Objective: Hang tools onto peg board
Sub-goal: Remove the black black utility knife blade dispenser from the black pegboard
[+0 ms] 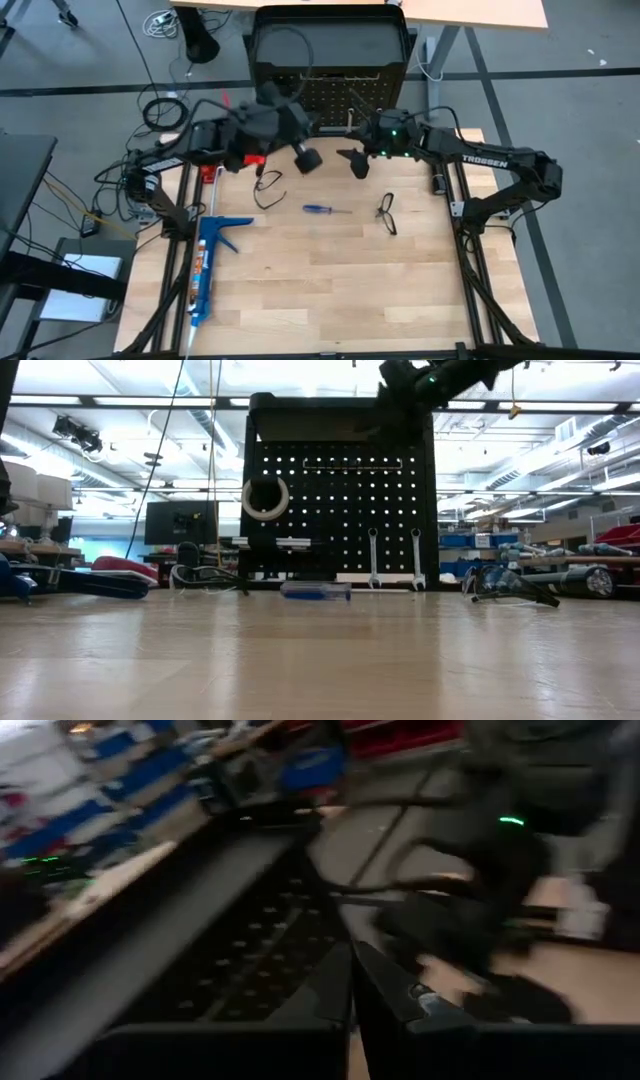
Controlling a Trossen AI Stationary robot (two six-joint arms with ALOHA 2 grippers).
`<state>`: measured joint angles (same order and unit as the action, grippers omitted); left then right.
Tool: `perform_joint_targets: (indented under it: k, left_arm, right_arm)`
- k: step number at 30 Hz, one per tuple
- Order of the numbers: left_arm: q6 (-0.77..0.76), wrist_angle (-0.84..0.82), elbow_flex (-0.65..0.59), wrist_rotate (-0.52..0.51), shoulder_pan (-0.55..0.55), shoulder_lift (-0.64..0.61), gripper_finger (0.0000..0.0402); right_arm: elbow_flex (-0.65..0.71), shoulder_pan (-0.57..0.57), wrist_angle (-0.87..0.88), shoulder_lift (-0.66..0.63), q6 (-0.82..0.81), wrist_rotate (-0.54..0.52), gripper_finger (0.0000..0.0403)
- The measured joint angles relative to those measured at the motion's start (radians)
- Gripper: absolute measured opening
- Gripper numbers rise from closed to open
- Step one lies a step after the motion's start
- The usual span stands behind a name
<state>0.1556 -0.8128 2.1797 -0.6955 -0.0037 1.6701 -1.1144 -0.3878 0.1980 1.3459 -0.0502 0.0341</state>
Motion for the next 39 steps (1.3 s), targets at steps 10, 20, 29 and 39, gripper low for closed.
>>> perform_joint_targets:
  k: [10,20,29,39]
  left_arm:
    - [-0.137,0.275,-0.494,0.029,-0.037,-0.227,0.0018]
    - [-0.19,0.448,-0.858,-0.041,-0.029,-0.489,0.0018]
    - [-0.187,0.407,-0.969,-0.024,-0.022,-0.66,0.0018]
    - [-0.183,0.325,-0.99,0.015,-0.022,-0.803,0.0018]
  right_arm:
    - [-0.127,-0.022,0.004,0.001,-0.024,-0.026,0.0262]
    - [-0.131,-0.028,-0.085,0.08,-0.083,-0.075,0.0328]
    - [-0.237,-0.02,-0.182,0.251,0.013,-0.236,0.0392]
    - [-0.38,-0.021,-0.111,0.294,0.158,-0.357,0.039]
